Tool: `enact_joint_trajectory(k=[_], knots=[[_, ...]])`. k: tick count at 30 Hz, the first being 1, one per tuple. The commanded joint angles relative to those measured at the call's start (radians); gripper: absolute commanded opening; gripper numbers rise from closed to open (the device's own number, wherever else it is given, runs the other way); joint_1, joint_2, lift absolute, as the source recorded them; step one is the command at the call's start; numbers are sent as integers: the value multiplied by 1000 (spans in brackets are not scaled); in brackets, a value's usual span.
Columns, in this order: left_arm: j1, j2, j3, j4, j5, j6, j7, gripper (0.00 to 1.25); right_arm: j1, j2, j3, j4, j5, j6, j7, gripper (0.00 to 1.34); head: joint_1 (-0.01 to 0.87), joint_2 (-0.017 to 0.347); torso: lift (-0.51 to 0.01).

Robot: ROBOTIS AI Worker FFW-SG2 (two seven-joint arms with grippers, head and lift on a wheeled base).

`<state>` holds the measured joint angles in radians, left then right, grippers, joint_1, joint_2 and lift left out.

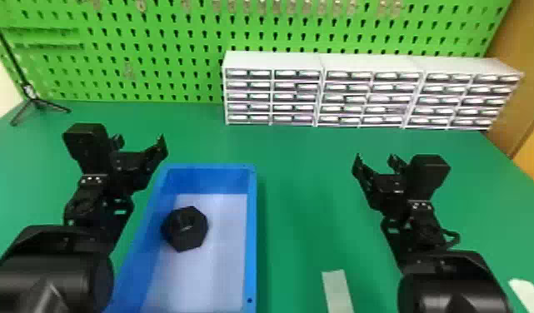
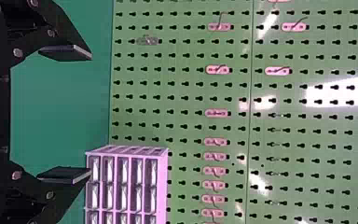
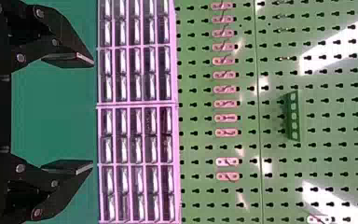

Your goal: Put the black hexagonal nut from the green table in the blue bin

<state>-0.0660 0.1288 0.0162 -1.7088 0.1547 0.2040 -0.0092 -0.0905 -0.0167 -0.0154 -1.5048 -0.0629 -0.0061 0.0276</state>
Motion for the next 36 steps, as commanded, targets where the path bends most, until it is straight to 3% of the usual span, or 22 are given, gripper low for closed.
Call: enact_joint_trajectory(k=[1, 36], knots=[[0, 0, -1, 0, 2, 0, 0, 867, 0, 1, -1, 0, 0, 0, 0, 844, 686, 28, -96], [0, 0, -2, 0, 3, 0, 0, 867, -2, -5, 2, 5, -5, 0, 0, 844, 686, 28, -96]])
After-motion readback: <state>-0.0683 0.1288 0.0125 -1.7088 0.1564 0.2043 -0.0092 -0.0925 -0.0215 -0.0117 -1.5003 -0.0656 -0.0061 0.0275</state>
